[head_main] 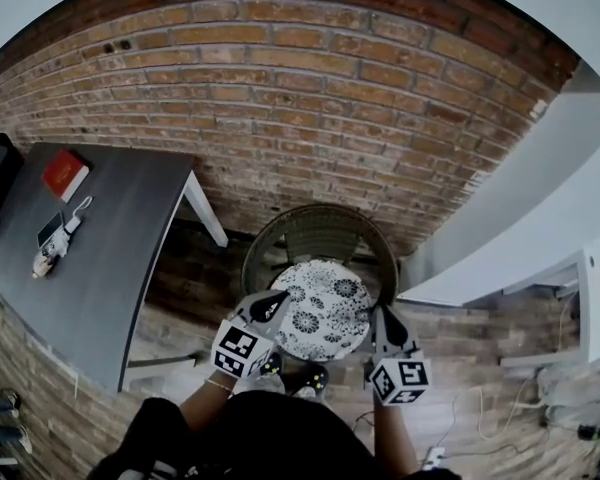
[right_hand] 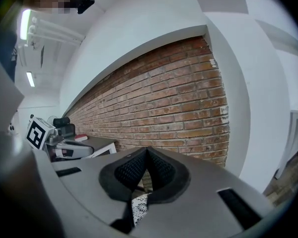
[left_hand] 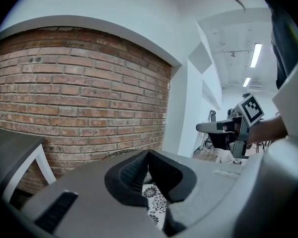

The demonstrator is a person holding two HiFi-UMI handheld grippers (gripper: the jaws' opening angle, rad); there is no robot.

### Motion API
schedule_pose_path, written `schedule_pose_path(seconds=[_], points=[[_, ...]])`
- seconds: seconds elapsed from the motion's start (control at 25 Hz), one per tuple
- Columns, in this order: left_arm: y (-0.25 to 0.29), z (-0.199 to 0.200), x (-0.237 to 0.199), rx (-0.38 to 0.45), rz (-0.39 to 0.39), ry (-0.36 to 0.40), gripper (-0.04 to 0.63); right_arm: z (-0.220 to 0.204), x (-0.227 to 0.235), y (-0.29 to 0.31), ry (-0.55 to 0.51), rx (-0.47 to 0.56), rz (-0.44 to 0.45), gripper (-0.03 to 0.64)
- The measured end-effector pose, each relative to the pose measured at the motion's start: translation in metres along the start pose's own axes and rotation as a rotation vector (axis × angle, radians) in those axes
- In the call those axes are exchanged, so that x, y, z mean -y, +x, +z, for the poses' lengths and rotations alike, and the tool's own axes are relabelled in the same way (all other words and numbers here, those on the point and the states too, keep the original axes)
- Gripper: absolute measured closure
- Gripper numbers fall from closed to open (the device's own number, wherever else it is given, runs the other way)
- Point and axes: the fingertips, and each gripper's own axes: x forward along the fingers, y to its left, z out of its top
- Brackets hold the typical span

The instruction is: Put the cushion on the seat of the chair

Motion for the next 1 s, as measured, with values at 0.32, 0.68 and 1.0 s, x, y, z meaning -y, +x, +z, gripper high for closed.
schedule_pose_path(seconds=[0.32, 0.68, 1.0], points=[[-0.0052, 0.0032, -0.0014, 0.013, 0.025, -0.007, 0.591, -0.0017, 0.0033, -0.0024, -0.01, -0.006, -0.006, 0.62], [-0.0083, 0.0028, -0.0045, 0.018, 0.029, -0.018, 0.591, -0.0039, 0.003, -0.0019, -0.003, -0.005, -0.009, 0.62], [-0.0062, 0.0041, -0.0075, 0.026, 0.032, -0.021, 0.591, -0.006, 0.0053, -0.0015, 0.003, -0.01, -0.015, 0.62]])
